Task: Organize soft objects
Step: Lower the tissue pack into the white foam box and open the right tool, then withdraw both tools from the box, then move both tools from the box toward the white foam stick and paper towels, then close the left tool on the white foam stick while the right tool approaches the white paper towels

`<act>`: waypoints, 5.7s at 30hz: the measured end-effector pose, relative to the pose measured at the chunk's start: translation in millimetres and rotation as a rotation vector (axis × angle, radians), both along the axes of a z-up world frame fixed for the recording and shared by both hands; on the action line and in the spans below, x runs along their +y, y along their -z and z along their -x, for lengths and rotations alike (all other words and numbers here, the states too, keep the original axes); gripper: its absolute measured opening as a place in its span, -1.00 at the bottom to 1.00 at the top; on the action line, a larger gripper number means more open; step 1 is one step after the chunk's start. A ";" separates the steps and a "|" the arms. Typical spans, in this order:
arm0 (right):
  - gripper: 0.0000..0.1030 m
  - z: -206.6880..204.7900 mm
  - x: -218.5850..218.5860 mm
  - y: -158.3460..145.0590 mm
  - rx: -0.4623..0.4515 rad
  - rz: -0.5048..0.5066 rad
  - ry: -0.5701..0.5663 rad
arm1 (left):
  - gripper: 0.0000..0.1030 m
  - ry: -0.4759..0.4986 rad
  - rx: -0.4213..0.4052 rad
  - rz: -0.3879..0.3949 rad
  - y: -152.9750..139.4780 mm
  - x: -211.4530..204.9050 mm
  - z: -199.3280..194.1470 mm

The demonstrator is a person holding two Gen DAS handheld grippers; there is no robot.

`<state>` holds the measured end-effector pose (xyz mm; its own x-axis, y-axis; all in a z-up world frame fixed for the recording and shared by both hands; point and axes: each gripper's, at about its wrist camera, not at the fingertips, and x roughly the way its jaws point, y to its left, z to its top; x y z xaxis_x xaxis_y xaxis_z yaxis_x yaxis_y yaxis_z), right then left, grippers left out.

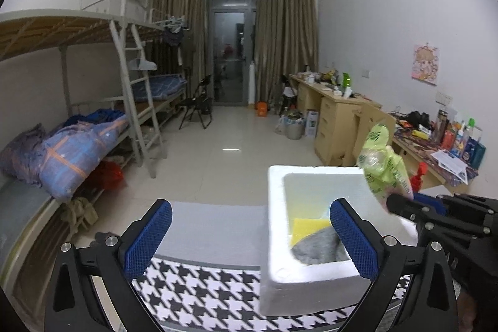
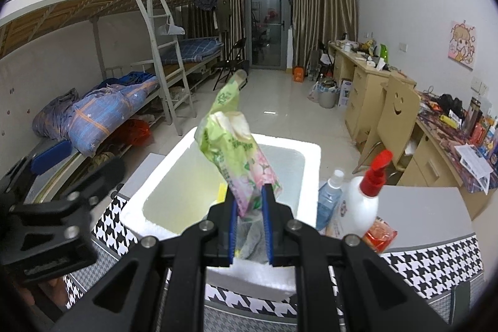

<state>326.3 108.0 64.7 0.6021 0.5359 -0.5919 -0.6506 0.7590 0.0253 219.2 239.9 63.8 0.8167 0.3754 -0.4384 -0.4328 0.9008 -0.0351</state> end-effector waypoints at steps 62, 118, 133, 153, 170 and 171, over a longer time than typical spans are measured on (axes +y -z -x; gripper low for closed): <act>0.80 97.7 -128.9 -35.2 -0.173 -0.044 0.136 | 0.98 0.161 -0.101 -0.089 -26.0 -108.7 99.5; 0.80 137.5 -257.8 41.2 -0.085 -0.036 0.517 | 0.98 0.684 0.080 -0.086 61.7 -215.3 50.5; 0.80 126.6 -270.4 77.3 0.017 -0.029 0.555 | 0.98 0.759 0.219 -0.082 100.5 -231.5 21.8; 0.80 106.0 -282.4 114.2 0.110 0.008 0.581 | 0.96 0.872 0.339 -0.105 143.1 -253.0 -20.8; 0.80 100.1 -284.2 134.4 0.143 0.006 0.576 | 0.55 0.954 0.432 -0.127 177.9 -264.0 -37.3; 0.80 100.2 -284.4 134.9 0.143 0.004 0.573 | 0.51 0.947 0.441 -0.119 179.0 -263.1 -39.5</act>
